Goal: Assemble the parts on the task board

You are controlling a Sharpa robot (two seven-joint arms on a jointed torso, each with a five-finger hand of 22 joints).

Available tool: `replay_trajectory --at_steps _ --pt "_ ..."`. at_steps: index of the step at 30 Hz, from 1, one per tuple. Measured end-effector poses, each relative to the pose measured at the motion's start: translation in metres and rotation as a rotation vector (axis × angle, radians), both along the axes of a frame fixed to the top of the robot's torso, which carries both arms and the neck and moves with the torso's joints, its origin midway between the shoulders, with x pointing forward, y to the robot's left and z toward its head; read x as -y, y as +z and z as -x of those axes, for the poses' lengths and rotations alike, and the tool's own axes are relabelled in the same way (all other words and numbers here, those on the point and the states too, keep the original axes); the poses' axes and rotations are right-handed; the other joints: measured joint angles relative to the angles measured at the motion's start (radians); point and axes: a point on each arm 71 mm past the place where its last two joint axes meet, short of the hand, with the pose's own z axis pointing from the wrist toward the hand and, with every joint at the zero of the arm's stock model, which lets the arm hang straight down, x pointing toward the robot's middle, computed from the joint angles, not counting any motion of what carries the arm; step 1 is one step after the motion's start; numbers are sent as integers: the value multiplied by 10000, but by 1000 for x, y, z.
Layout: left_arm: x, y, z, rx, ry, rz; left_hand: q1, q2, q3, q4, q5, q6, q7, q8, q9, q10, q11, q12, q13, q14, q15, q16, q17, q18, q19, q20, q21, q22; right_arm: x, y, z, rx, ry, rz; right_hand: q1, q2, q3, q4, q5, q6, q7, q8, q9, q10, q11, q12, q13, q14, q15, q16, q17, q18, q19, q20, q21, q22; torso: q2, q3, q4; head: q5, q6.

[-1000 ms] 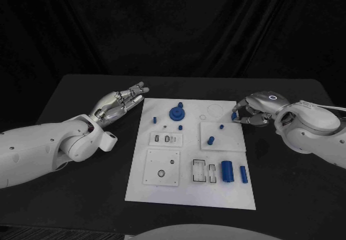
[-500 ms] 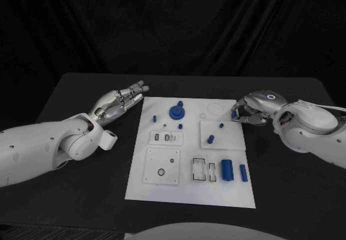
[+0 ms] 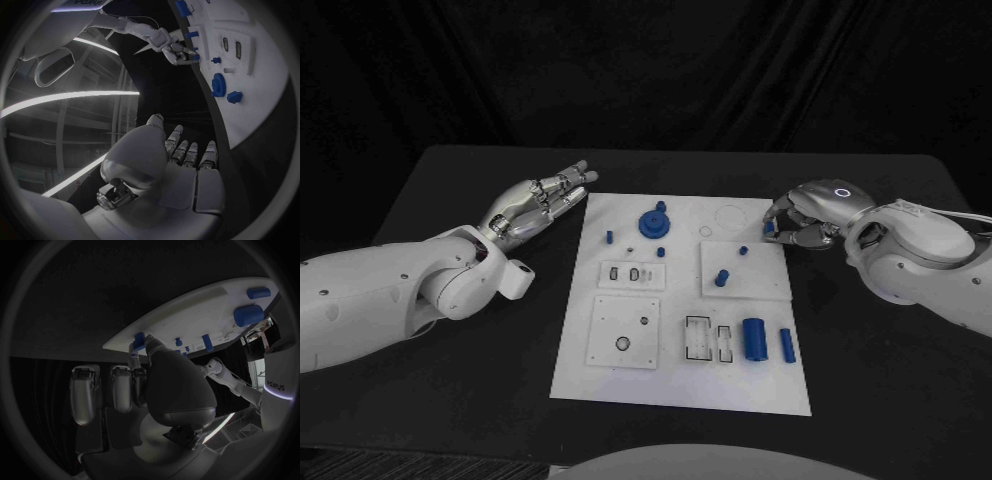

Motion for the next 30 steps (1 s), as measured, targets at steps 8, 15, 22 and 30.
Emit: replay_trajectory --at_steps 8,15,22,30 --pt "0 0 0 -2 -3 0 0 0 28 29 0 0 0 0 0 0 0 0 -1 0 0 0 0 0 0 0 0 0 0 2 0 202 8 -156 195 117 1 -186 -199 239 147 177 86 0 0 -41 0 0 0 -3 0 -2 0 0 0 6 1 0 0 27 -12" --pt "-1 0 0 -6 20 -6 0 0 28 29 0 0 0 0 0 0 0 0 0 0 -1 0 2 1 0 0 0 0 -8 6 9 428 259 -512 195 118 -56 -186 -350 312 219 197 86 0 0 -41 1 0 0 -4 0 -2 0 0 0 8 0 0 -1 84 -7" --pt "-2 0 1 -9 33 -10 0 0 28 28 0 0 0 0 0 0 0 0 0 0 -1 0 4 1 0 0 0 0 -47 25 24 717 1241 -1076 194 116 -97 -226 -140 344 251 204 86 30 40 -41 1 0 0 -4 0 -2 0 0 0 7 0 0 -2 54 7" --pt "2 0 0 -9 -44 12 0 0 28 28 0 0 0 0 0 0 -1 0 -1 0 -1 0 6 0 0 0 0 0 -111 27 41 573 2690 -1528 192 114 -139 -266 99 383 290 204 85 34 110 -41 1 -37 37 -4 -1 -1 0 0 0 6 -4 -2 -8 33 38"
